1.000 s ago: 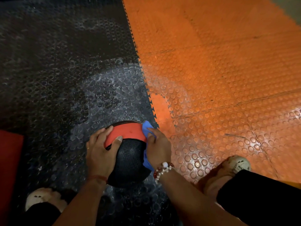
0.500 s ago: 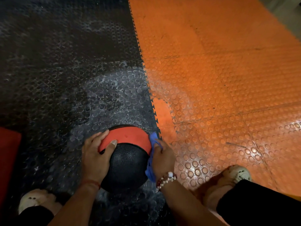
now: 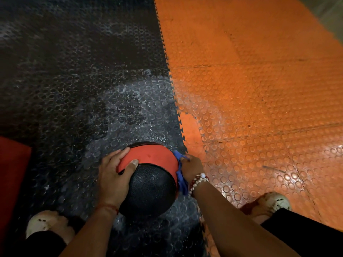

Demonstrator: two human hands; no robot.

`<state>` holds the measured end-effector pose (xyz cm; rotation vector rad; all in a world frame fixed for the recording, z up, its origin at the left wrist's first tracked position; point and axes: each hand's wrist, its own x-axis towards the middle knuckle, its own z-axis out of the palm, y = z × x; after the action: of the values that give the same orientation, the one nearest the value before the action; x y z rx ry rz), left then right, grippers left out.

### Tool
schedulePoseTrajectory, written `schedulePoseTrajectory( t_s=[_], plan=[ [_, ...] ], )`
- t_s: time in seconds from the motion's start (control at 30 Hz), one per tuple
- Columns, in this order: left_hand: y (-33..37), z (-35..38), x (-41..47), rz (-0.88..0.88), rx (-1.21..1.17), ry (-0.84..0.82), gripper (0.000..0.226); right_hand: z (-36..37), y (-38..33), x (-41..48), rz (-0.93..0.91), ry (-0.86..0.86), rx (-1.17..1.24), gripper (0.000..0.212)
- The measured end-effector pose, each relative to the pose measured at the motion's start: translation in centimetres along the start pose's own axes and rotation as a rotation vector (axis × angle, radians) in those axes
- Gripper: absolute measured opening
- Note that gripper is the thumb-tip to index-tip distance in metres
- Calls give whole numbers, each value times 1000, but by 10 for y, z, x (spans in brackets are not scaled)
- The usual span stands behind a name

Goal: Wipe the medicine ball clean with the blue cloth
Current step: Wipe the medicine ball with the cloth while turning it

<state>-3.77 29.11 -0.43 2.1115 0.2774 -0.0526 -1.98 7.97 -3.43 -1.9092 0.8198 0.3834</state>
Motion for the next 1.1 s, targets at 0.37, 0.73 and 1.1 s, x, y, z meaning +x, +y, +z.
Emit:
schedulePoseTrajectory(
  t_s=[0.37, 0.73, 1.1],
  plan=[
    [-7, -13, 2, 4, -3, -73, 45, 13, -51, -30, -423, 31, -219, 26],
    [26, -6, 1, -276, 249, 36, 43, 23, 16, -45, 41, 154, 103, 22],
    [17, -14, -17, -45, 379, 3, 49, 20, -8, -22, -192, -22, -291, 29]
  ],
)
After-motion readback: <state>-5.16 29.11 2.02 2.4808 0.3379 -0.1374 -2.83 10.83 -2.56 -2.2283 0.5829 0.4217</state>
